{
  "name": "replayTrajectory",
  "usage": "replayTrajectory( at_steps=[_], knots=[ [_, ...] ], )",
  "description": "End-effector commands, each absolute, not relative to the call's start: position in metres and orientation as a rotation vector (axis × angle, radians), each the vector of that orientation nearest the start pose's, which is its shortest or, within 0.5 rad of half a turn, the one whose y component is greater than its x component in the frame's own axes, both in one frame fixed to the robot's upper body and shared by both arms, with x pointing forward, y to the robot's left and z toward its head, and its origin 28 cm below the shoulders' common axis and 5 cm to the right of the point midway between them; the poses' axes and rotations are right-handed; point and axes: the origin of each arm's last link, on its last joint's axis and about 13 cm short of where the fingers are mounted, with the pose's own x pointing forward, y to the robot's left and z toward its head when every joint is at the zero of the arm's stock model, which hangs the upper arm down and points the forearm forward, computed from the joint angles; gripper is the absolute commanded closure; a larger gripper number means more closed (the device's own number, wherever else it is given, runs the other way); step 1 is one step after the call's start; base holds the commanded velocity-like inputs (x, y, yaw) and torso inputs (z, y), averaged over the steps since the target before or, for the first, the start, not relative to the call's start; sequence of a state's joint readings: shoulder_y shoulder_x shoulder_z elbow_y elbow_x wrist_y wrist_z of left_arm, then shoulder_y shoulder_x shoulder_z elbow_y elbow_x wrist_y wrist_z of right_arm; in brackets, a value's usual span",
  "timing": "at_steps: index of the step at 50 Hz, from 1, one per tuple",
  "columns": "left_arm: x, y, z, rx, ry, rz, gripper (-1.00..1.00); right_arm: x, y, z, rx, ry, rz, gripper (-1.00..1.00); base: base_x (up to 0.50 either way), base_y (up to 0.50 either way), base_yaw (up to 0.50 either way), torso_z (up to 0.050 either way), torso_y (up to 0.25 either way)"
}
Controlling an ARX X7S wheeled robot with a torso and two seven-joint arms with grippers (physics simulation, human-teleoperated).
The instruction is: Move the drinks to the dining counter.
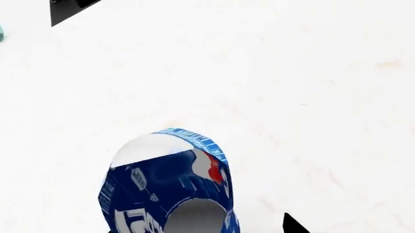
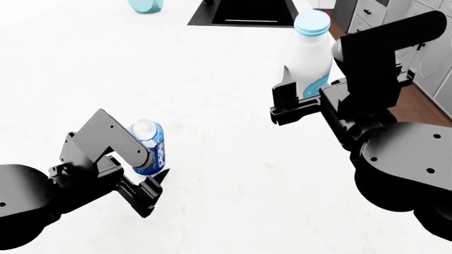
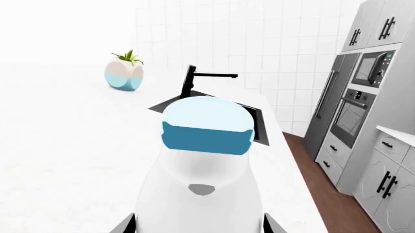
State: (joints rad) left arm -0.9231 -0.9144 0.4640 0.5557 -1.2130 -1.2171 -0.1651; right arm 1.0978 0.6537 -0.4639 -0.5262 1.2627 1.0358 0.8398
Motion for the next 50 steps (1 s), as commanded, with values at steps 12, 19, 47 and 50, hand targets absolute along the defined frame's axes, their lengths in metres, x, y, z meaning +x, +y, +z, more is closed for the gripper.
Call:
replayTrajectory(
  at_steps=[12, 19, 47, 50],
  knots=[
    [0.231, 0.278, 0.249, 0.429, 0.242, -0.466, -1.00, 0.249, -0.105, 0.278, -0.258, -0.100, 0.118, 1.00, 0.00, 0.00, 0.00, 0.000, 0.001],
    [0.232, 0.278, 0.248, 0.433, 0.234, -0.457, -1.00, 0.250, -0.105, 0.278, -0.258, -0.100, 0.119, 1.00, 0.00, 0.00, 0.00, 0.000, 0.000],
    [0.206, 0.272, 0.296, 0.264, -0.063, -0.444, -1.00, 0.253, -0.104, 0.259, -0.239, -0.043, 0.139, 1.00, 0.00, 0.00, 0.00, 0.000, 0.000],
    [0.201, 0.274, 0.301, 0.256, -0.086, -0.427, -1.00, 0.254, -0.103, 0.254, -0.231, -0.025, 0.141, 1.00, 0.00, 0.00, 0.00, 0.000, 0.000]
  ],
)
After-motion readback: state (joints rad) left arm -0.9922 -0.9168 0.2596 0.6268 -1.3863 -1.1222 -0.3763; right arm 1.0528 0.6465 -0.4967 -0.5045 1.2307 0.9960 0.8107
